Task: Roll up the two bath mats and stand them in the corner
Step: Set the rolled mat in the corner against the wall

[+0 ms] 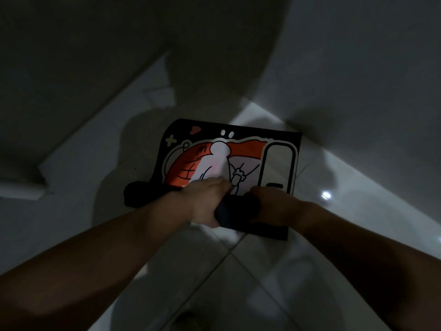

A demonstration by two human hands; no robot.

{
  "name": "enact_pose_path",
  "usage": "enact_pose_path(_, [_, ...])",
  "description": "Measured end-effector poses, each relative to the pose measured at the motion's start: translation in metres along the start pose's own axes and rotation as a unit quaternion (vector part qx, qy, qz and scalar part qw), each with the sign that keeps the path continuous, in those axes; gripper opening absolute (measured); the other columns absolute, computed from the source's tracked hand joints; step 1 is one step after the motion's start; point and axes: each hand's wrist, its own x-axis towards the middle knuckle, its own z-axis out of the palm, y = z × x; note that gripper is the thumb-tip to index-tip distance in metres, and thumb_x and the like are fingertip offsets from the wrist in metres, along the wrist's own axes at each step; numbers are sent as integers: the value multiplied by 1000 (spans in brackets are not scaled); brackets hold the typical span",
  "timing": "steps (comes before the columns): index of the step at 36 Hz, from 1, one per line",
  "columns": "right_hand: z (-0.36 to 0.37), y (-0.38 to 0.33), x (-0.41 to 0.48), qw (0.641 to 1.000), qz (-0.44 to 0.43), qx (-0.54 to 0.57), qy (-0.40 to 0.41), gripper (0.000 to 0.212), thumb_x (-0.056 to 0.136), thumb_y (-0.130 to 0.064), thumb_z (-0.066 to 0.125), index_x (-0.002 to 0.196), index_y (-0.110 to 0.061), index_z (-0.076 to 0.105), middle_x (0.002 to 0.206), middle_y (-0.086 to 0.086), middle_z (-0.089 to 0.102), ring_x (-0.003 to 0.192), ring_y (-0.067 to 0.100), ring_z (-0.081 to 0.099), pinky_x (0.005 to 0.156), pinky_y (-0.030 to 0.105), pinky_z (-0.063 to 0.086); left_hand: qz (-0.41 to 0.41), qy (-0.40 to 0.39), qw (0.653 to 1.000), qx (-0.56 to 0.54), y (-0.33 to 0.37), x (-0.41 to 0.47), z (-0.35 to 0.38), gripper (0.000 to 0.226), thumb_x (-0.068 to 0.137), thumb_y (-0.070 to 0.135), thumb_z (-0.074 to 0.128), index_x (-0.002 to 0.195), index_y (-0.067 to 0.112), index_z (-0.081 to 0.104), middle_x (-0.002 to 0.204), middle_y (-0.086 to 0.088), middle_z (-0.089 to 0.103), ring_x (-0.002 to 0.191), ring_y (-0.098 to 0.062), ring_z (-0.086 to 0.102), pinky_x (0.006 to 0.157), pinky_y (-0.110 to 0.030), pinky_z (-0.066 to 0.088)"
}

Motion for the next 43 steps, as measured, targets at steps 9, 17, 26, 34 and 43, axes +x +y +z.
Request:
enact_pose_path(9, [7, 1, -9, 971, -53, -224, 67, 90, 69, -62, 67, 139, -19, 32, 127, 9, 42, 115, 28, 44, 99, 43, 38, -4, 5, 1000, -9, -1, 14, -2, 30, 76, 27, 70, 99, 12, 58, 102, -10, 60, 94, -28, 60, 75, -34, 51])
enact_pose_path(17, [-17, 11, 1, 998, -12, 18, 58, 56, 83, -26, 69, 127, -7, 40, 117, 12, 61, 100, 26, 60, 75, 30, 46, -2, 58, 998, -13, -1, 16, -6, 61, 65, 29, 73, 117, 14, 46, 113, -7, 51, 99, -26, 53, 77, -28, 37])
enact_pose_path(26, [-20, 6, 3, 977, -31, -181, 110, 75, 82, -45, 60, 141, -13, 27, 123, 13, 51, 104, 29, 53, 90, 43, 47, -36, 67, 996, 35, 5, 30, -19, 48, 71, 19, 66, 115, 12, 48, 109, -9, 57, 101, -28, 54, 84, -32, 35])
enact_pose_path(34, [-36, 16, 6, 969, -27, -217, 115, 58, 84, -50, 57, 132, -19, 46, 122, 12, 48, 106, 28, 47, 90, 39, 42, -36, 128, 991, 11, -3, 37, -28, 41, 69, 32, 59, 105, 13, 55, 113, -9, 53, 104, -30, 50, 81, -32, 36])
enact_pose_path(43, [-52, 25, 14, 968, 9, -205, 147, 57, 85, -43, 54, 129, -9, 44, 126, 18, 50, 114, 34, 48, 96, 41, 39, -66, 167, 983, 37, -6, 45, -32, 52, 65, 23, 66, 114, 12, 53, 124, -14, 51, 110, -32, 48, 94, -33, 33])
